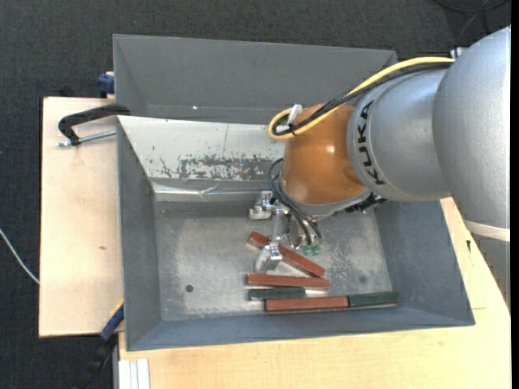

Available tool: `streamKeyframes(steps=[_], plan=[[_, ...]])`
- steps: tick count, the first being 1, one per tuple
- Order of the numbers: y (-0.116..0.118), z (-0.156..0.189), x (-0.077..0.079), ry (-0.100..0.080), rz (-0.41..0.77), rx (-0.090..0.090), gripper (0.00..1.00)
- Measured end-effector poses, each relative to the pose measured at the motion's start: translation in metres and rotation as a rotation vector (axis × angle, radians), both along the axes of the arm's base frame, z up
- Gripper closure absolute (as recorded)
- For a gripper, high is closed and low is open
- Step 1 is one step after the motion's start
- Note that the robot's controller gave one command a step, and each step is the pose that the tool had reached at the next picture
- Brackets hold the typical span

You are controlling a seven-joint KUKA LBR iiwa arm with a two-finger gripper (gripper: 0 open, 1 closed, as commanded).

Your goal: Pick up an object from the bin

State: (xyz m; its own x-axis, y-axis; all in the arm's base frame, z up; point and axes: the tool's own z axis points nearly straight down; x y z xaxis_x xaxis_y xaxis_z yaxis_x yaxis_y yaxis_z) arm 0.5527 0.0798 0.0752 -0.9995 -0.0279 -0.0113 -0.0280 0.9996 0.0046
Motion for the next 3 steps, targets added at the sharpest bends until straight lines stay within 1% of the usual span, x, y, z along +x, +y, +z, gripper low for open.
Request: streamKeyframes(steps=[1,2,3], plan=[[-0.001,-0.001,-0.001,-0.001,-0.001,-0.001,0.00],[-0.042,0.003,0.017,0.003,0.268,0.000,1.00],[-0.042,0.003,0.017,0.003,0.269,0.000,1.00]])
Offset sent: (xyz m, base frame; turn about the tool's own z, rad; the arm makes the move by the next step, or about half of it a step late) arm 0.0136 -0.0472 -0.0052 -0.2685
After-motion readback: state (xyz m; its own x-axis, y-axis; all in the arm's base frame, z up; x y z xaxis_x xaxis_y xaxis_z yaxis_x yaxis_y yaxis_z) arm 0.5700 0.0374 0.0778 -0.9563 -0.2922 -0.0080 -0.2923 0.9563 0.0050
